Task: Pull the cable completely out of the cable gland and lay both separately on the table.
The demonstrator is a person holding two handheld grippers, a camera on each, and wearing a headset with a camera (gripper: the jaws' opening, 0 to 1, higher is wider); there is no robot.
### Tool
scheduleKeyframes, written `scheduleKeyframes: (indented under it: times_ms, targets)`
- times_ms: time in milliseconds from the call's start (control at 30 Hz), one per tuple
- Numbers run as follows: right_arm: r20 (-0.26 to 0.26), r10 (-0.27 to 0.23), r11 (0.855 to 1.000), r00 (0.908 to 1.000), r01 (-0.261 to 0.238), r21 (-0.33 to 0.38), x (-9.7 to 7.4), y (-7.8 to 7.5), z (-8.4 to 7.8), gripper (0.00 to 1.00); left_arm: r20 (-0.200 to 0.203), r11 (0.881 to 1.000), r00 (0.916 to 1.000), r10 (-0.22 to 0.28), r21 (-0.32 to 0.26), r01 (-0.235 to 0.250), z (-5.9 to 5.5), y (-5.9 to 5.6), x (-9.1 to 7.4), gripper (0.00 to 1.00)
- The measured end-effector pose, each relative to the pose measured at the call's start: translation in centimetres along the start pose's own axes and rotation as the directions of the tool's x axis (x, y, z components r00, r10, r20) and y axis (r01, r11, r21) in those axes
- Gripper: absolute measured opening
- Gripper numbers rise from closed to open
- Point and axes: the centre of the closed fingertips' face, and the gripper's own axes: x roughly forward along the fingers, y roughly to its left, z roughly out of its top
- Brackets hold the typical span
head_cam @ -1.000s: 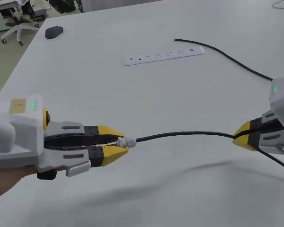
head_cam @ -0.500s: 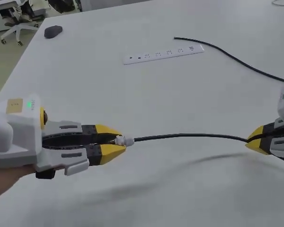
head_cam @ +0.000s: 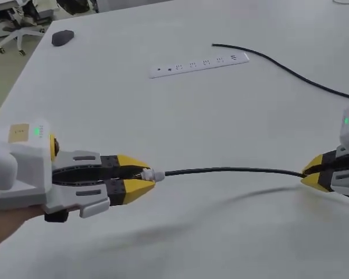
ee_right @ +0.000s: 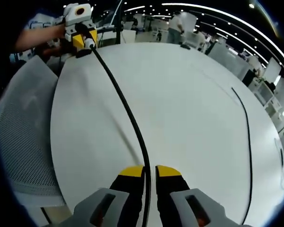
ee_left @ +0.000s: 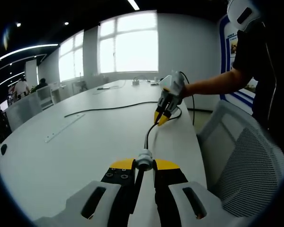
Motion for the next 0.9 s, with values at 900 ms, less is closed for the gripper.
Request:
scheduleKeyframes:
  times_ms: [900]
  targets:
    - [0.316, 0.398, 0.903, 0.8615, -0.306, -0.301, 0.7, 11.7, 19.2, 0.15, -0.001, 0.999, 0.9999, -0.012, 0.033, 0.012, 1.2, -1.4, -0.3, 0.15]
